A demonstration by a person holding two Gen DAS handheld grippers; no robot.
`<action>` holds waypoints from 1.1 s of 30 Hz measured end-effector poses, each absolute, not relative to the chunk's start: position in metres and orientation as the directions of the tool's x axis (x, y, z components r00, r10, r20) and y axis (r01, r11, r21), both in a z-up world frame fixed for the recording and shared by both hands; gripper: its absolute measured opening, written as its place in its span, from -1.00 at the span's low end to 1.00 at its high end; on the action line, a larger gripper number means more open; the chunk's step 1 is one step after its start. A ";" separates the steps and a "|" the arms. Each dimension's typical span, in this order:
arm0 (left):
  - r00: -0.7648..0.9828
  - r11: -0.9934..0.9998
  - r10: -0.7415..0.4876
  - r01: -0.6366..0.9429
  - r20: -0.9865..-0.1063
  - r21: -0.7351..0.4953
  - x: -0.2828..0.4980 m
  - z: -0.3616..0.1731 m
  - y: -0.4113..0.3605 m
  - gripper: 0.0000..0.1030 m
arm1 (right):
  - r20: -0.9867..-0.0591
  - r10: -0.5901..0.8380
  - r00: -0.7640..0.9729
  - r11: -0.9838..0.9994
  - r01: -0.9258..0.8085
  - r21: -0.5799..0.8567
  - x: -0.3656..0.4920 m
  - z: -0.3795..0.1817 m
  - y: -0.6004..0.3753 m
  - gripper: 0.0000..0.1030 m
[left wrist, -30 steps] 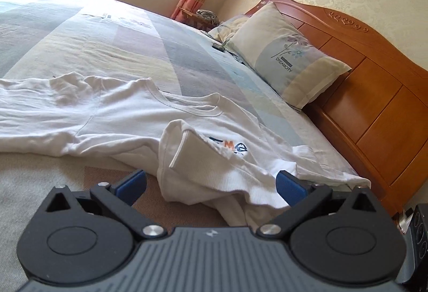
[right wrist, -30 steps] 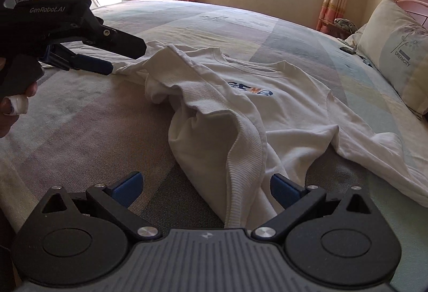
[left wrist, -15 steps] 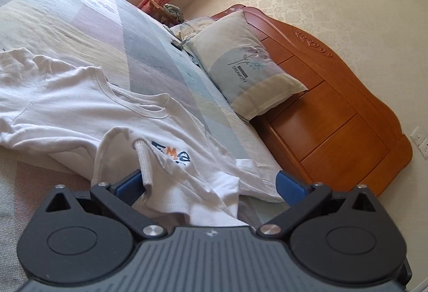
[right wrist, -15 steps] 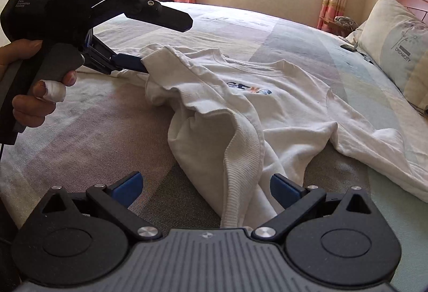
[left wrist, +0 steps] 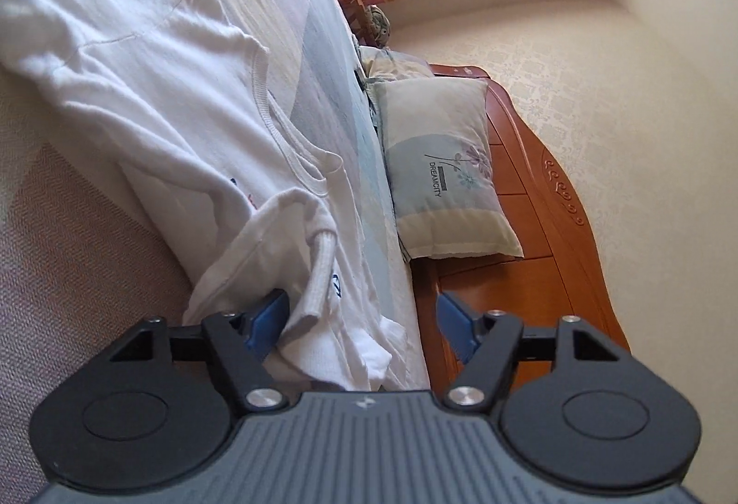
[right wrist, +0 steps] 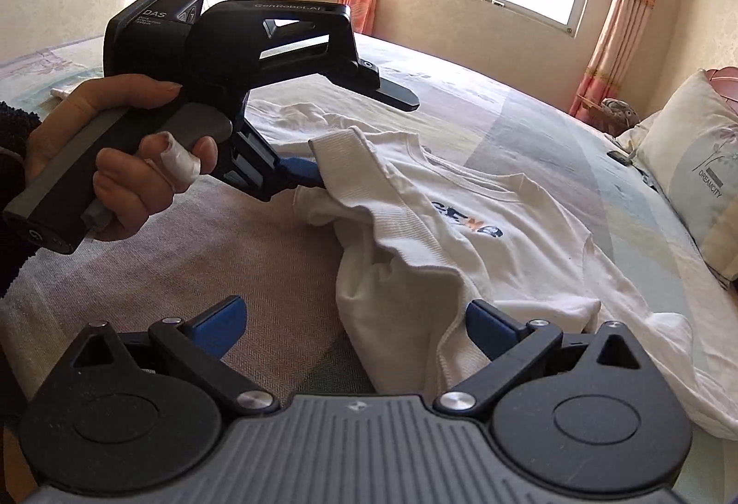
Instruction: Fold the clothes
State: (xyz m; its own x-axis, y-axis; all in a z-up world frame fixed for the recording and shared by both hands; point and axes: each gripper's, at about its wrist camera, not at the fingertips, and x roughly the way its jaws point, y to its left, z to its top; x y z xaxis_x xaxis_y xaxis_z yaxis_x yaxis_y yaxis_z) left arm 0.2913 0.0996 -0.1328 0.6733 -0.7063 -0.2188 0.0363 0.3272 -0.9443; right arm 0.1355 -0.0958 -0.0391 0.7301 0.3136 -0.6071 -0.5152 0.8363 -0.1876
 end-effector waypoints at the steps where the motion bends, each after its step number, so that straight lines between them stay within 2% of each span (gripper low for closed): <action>1: 0.675 0.335 -0.701 0.028 -0.230 -0.942 0.293 -0.137 0.098 0.32 | -0.614 0.311 0.726 0.839 -0.513 -0.182 0.136 -0.041 -0.097 1.00; 4: 0.684 0.366 -0.681 0.006 -0.263 -0.931 0.298 -0.147 0.095 -0.07 | -0.622 0.309 0.720 0.855 -0.497 -0.150 0.139 -0.042 -0.104 1.00; 6: 0.693 0.388 -0.662 -0.009 -0.285 -0.922 0.299 -0.154 0.095 -0.57 | -0.624 0.306 0.719 0.865 -0.483 -0.133 0.140 -0.043 -0.108 1.00; 8: 0.704 0.396 -0.642 -0.034 -0.303 -0.918 0.300 -0.161 0.096 -0.79 | -0.625 0.303 0.720 0.875 -0.470 -0.117 0.140 -0.044 -0.112 1.00; 17: 0.747 0.514 -0.558 -0.033 -0.363 -0.857 0.273 -0.120 0.091 -0.96 | -0.627 0.273 0.730 0.893 -0.435 -0.118 0.129 -0.042 -0.124 1.00; 19: 0.771 0.521 -0.537 -0.017 -0.343 -0.853 0.255 -0.104 0.098 -0.96 | -0.619 0.265 0.740 0.898 -0.422 -0.120 0.124 -0.038 -0.129 1.00; 25: 0.820 0.608 -0.447 -0.015 -0.358 -0.794 0.193 -0.062 0.124 -0.98 | -0.607 0.252 0.754 0.910 -0.397 -0.116 0.108 -0.031 -0.147 1.00; 33: 0.835 0.701 -0.335 -0.090 -0.438 -0.708 0.112 -0.037 0.154 -0.98 | -0.623 0.254 0.740 0.923 -0.379 -0.073 0.080 -0.033 -0.168 1.00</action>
State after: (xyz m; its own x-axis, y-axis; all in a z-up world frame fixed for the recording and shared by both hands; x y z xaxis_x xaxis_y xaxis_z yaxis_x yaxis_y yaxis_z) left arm 0.1117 0.1539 -0.0374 0.8345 -0.3347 -0.4377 -0.0901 0.7008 -0.7077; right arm 0.0800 -0.1681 -0.0330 0.7396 0.2541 -0.6233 -0.3788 0.9226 -0.0734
